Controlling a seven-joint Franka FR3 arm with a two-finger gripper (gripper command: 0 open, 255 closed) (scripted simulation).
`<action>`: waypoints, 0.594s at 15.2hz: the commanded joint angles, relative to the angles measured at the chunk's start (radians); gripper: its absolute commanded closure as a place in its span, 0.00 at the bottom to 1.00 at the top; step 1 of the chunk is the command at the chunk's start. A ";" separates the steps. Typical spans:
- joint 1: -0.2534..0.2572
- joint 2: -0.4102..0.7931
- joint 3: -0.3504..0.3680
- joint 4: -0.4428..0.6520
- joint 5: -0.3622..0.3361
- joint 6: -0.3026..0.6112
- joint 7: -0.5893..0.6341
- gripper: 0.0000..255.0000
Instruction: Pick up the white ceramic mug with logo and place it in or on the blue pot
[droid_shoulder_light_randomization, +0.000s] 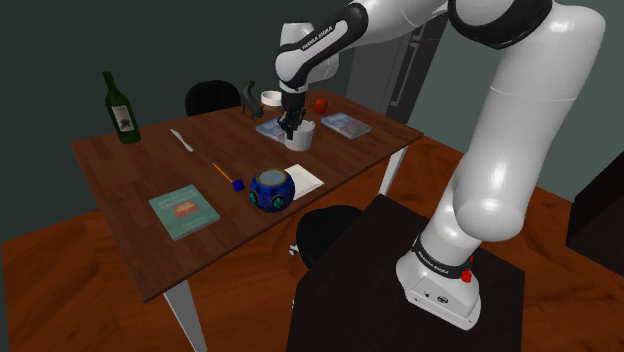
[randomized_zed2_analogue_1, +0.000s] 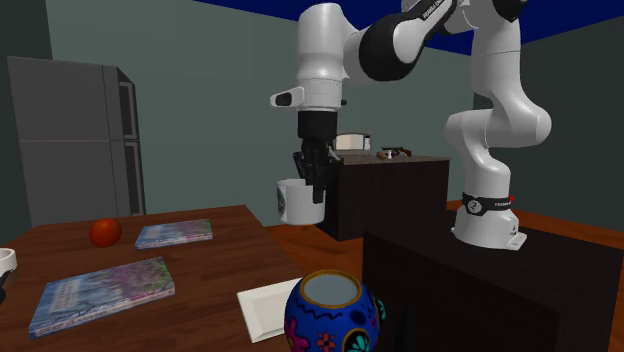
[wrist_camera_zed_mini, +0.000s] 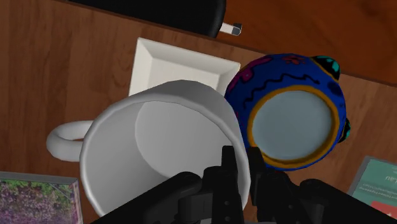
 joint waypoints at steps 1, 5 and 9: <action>0.030 -0.011 0.019 -0.005 -0.007 -0.006 0.055 1.00; 0.085 -0.012 0.058 0.004 -0.015 -0.019 0.153 1.00; 0.103 0.005 0.072 0.001 -0.014 0.000 0.185 1.00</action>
